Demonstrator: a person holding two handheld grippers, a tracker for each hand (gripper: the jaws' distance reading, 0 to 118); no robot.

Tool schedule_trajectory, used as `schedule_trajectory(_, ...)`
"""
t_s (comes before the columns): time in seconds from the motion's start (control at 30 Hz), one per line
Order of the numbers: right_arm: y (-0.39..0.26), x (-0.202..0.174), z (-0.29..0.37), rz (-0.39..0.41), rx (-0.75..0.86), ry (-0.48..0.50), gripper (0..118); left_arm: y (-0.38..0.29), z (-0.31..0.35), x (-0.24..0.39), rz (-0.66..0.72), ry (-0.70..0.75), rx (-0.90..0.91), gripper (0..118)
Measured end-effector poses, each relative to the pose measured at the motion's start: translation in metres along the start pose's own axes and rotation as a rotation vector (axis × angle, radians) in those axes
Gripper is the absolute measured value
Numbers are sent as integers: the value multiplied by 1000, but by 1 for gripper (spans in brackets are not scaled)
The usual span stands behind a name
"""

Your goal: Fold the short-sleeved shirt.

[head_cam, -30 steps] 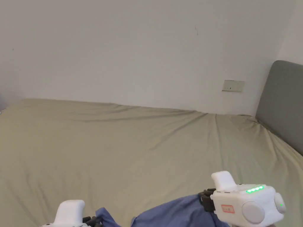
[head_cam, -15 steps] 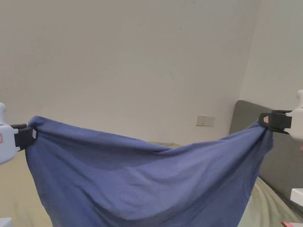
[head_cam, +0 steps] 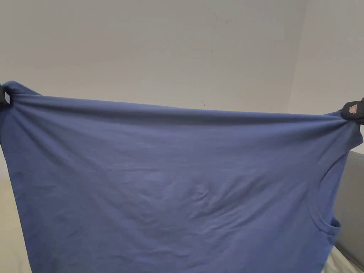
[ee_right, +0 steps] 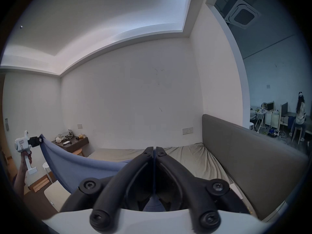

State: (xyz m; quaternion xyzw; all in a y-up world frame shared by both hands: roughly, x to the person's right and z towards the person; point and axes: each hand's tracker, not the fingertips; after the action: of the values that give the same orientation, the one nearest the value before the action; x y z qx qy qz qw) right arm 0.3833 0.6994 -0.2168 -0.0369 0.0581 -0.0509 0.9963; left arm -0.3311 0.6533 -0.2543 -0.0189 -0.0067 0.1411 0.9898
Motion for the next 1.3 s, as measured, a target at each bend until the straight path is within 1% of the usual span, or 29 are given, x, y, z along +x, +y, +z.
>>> schedule_trajectory(0.13,15,-4,-16,38,-14,-10,2,7,-22,1,-53,45,-35,0)
schedule_trajectory(0.2,20,-7,-28,46,-27,-18,2,6,-29,4,-49,45,-49,0)
schedule_trajectory(0.27,22,-8,-43,82,-39,-41,2,6,-44,3,-42,43,-55,0)
schedule_trajectory(0.33,24,-10,-61,96,-51,-46,2,6,-59,4,-48,53,-63,0)
schedule_trajectory(0.47,32,-8,-108,108,-74,-72,2,8,-108,0,-6,48,-83,0)
schedule_trajectory(0.53,37,-7,-134,132,-76,-103,2,13,-137,2,-8,45,-89,0)
schedule_trajectory(0.6,43,-7,-164,161,-85,-117,2,18,-164,10,-45,62,-95,0)
schedule_trajectory(0.7,47,-5,-211,165,-82,-129,2,24,-210,18,-108,96,-91,0)
schedule_trajectory(0.77,42,-2,-249,164,-93,-147,2,24,-241,27,-152,125,-100,0)
schedule_trajectory(0.83,35,1,-283,182,-111,-173,2,24,-274,31,-143,132,-108,0)
schedule_trajectory(0.97,19,2,-343,222,-143,-201,2,20,-331,41,-199,147,-110,0)
schedule_trajectory(1.13,-3,0,-398,290,-205,-242,2,5,-384,36,-200,173,-130,0)
schedule_trajectory(1.2,-11,-2,-411,321,-199,-241,2,-3,-394,31,-187,175,-123,0)
schedule_trajectory(1.3,-28,-2,-431,309,-219,-224,2,-20,-408,19,-190,187,-128,0)
